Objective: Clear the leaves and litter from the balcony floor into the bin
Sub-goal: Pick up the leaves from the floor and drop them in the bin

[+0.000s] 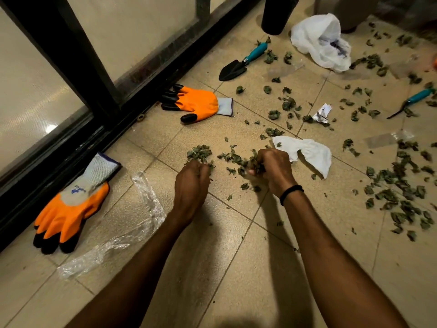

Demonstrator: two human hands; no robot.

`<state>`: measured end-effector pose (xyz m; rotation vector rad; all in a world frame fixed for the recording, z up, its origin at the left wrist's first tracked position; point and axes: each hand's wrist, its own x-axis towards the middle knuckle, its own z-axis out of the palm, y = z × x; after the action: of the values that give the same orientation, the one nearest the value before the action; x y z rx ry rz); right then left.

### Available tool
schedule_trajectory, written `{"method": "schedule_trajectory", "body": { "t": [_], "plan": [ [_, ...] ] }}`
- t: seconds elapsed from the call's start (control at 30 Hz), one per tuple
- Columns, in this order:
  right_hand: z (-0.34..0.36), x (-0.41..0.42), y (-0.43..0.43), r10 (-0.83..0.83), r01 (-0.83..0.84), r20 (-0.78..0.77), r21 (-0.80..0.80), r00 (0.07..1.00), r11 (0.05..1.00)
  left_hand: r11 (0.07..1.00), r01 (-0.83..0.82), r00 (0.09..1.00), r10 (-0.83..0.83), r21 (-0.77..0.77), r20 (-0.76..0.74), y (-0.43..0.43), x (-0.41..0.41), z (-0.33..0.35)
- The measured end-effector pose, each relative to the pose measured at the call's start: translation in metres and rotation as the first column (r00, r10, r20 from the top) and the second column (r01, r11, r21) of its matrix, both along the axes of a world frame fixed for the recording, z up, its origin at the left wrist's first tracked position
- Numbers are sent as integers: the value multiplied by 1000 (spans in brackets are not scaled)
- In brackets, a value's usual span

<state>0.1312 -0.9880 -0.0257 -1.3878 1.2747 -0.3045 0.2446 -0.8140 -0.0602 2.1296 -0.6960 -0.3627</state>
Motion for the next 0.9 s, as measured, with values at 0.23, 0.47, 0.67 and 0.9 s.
{"method": "schedule_trajectory", "body": {
  "t": [0.23, 0.47, 0.67, 0.9],
  "plan": [
    [0, -3, 7, 156, -333, -423, -384, 893, 861, 995, -95, 993, 95, 1, 77, -3, 2, -5],
    [-23, 1, 29, 261, -579, -580, -469, 771, 667, 972, 3, 961, -67, 233, 268, -5, -7, -14],
    [-20, 0, 27, 286, -461, -384, -514, 878, 724, 887, -42, 829, -226, 461, 511, -8, -20, -18],
    [12, -9, 10, -178, 160, 209, 101, 962, 982, 981, 46, 929, -111, 189, 352, -4, -9, -20]
  ]
}}
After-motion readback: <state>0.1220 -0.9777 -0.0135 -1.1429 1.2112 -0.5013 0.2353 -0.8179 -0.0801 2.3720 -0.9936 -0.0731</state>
